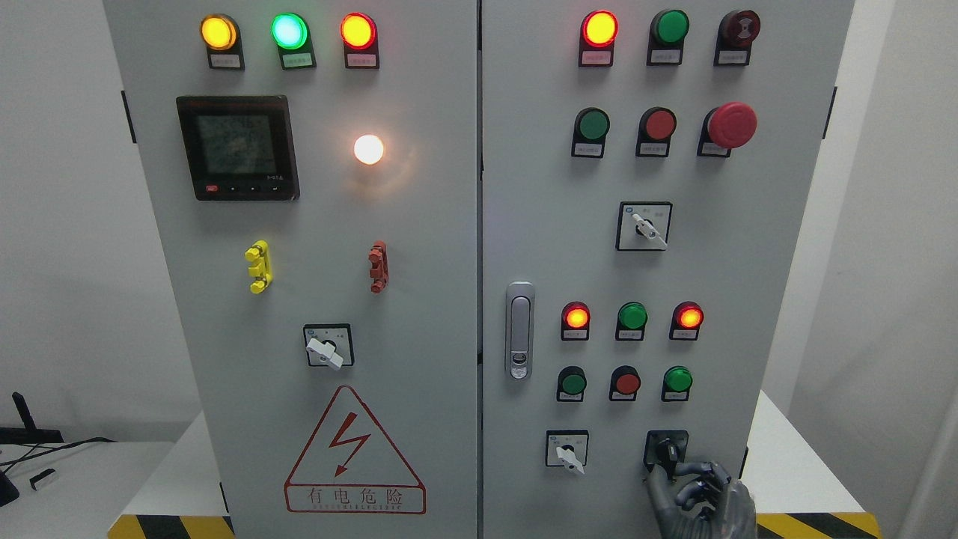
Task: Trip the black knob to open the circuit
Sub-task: 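Rotate the black knob with the right hand to switch it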
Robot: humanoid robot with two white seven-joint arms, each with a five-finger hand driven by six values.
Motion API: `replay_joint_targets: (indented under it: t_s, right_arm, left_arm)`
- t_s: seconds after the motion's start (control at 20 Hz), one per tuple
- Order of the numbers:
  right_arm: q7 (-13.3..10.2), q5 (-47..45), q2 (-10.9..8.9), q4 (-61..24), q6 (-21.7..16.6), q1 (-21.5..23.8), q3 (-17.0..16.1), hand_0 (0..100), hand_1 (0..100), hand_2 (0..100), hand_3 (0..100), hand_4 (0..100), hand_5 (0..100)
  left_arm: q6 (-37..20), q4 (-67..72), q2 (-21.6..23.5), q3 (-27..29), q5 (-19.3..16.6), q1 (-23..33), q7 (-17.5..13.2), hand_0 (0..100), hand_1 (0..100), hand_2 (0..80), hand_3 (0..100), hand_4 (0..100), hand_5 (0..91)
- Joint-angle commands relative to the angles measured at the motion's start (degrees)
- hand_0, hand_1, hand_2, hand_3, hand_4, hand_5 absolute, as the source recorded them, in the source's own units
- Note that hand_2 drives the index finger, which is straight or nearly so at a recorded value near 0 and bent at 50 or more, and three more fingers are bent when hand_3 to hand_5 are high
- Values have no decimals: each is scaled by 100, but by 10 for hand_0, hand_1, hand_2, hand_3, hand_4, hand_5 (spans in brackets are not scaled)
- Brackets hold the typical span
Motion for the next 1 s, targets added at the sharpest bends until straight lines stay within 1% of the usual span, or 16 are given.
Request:
replay_joint_targets:
  t_s: [0.0, 0.25, 0.35, 0.95]
  right_arm:
    - [-14, -14, 0, 29, -6, -10, 6, 386, 804, 585, 891, 871, 970]
    - [-5, -49, 0, 46, -6, -19, 6, 387, 808, 589, 894, 874, 972]
    - [-5, -268, 0, 37, -6, -19, 6, 389, 810, 590, 896, 876, 972]
    - [-5, -295, 0, 37, -14, -62, 15, 386, 816, 594, 901, 879, 974]
  left_arm:
    - [2, -5, -6, 0, -176, 0, -5, 120, 389, 0, 0, 0, 0]
    - [2, 4, 3, 0, -176, 0, -5, 120, 389, 0, 0, 0, 0]
    - [2, -5, 3, 0, -176, 0, -5, 120, 389, 0, 0, 0, 0]
    - [2, -5, 3, 0, -176, 0, -5, 120, 389, 0, 0, 0, 0]
